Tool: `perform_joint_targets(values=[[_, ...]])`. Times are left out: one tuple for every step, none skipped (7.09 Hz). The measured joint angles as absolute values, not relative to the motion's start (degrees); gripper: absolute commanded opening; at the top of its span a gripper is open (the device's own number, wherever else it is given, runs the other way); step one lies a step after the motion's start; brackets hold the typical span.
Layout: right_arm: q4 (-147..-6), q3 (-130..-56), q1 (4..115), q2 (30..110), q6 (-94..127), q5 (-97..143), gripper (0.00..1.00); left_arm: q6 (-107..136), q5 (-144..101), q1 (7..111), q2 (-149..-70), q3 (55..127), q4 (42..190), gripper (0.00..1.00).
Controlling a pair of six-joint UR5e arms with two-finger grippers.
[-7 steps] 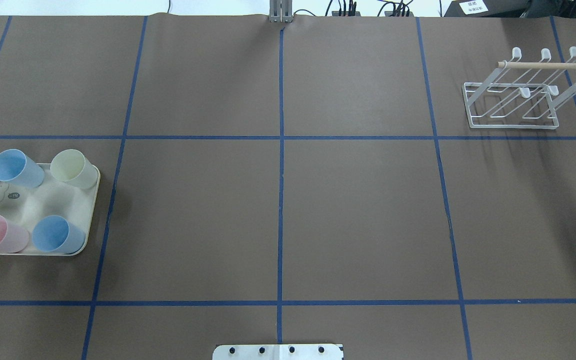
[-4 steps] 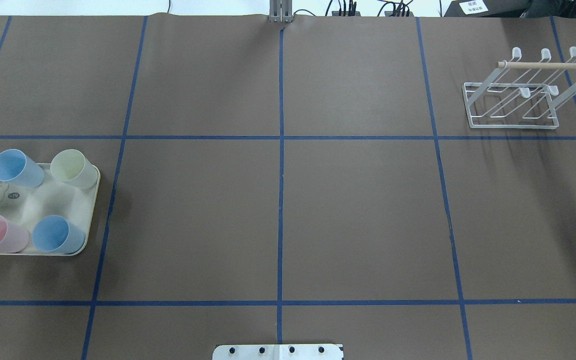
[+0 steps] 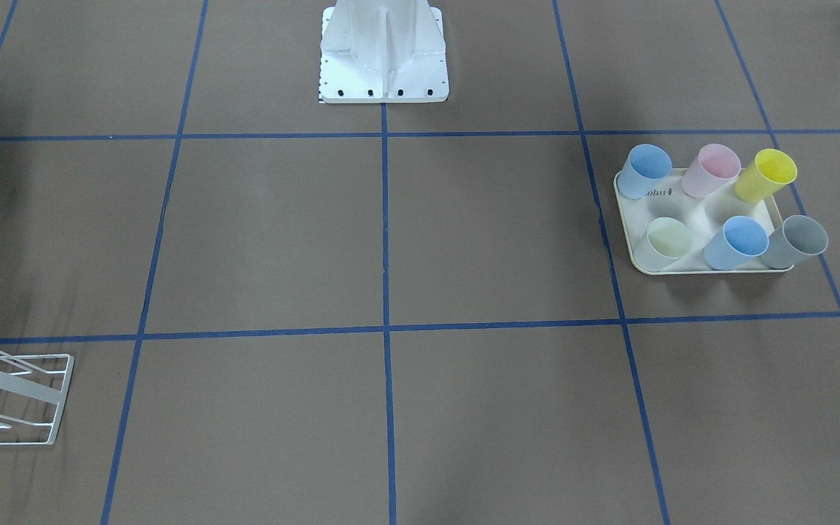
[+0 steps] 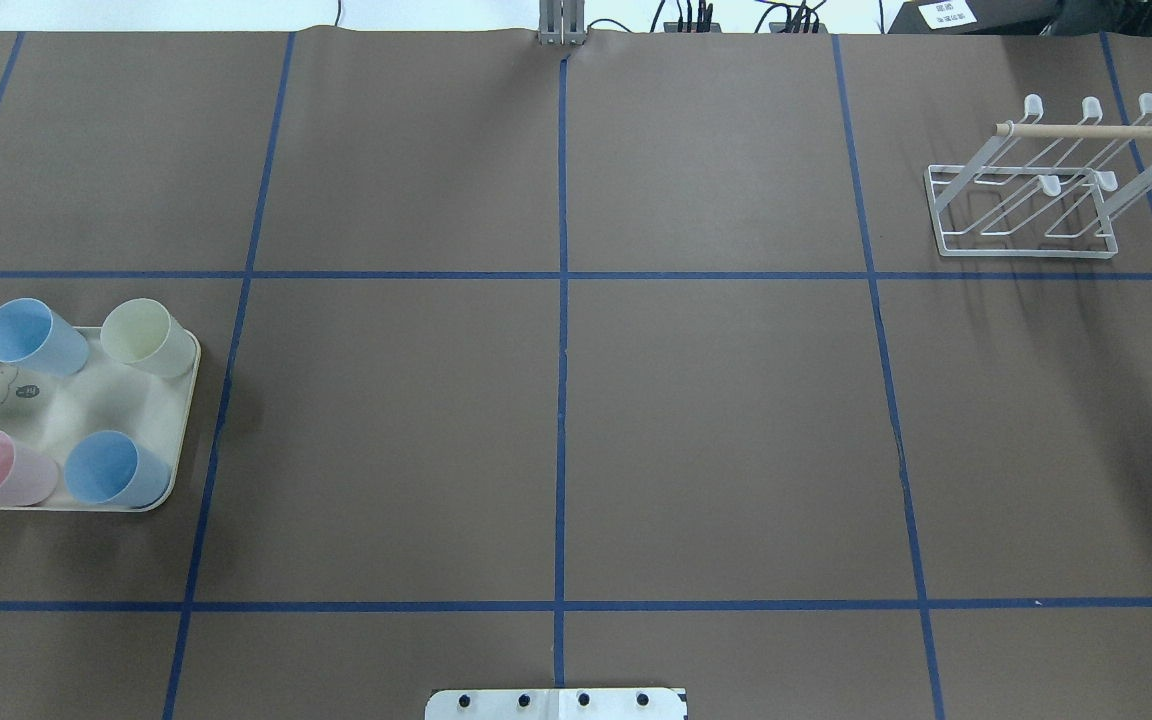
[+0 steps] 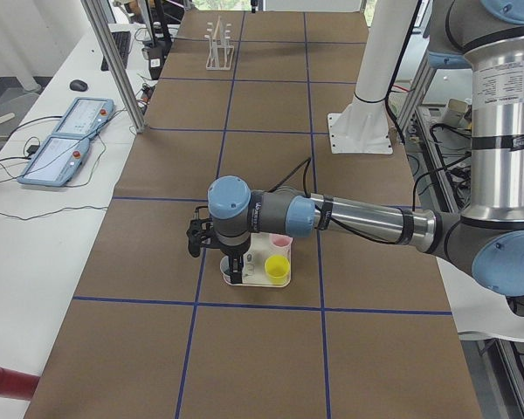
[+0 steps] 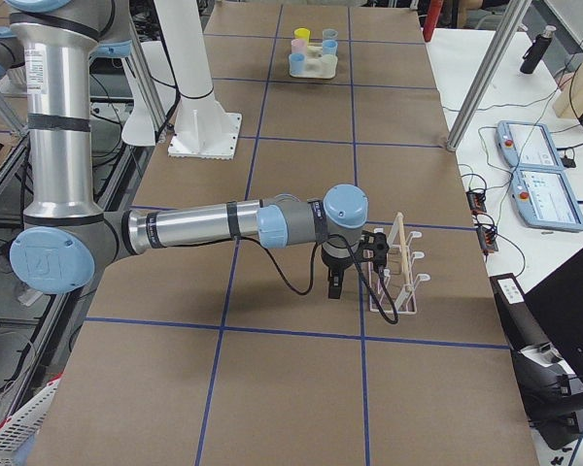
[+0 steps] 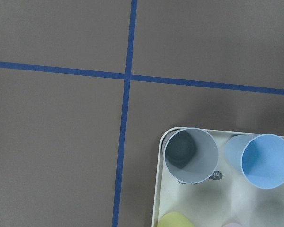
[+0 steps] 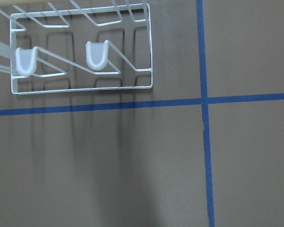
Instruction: Transfer IKEA cup to right arm and place on rack
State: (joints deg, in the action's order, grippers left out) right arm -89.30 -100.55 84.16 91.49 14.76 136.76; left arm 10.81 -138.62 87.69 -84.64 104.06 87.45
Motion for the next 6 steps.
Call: perform_joint_targets(values=[[-89.3,-100.5,84.1,91.5,14.8,136.8,1.0,10.8,-138.6,87.7,-84.6,104.1,87.5,1.0],[-89.1,-100.5,84.1,91.5,14.8,136.7,1.0,10.8,-138.6,87.6,-84.6,104.1,87.5,1.0],[-88.7,-100.4,84.1,91.5,14.8,136.7,1.0,10.8,-138.6,87.6,-84.6,104.1,87.5,1.0],[-88.4,-100.2,84.1,91.5,14.8,136.7,1.0,10.8,-138.7,87.6,-84.6,104.1,87.5,1.0],[-88.0,-99.9,84.1,91.5,14.8,136.8,1.0,10.8,-138.7,87.6,-84.6,104.1,87.5,1.0],[-87.8,-99.8,84.1,91.5,14.8,136.8,1.0,10.8,-138.6,87.6,-84.6,104.1,87.5,1.0]])
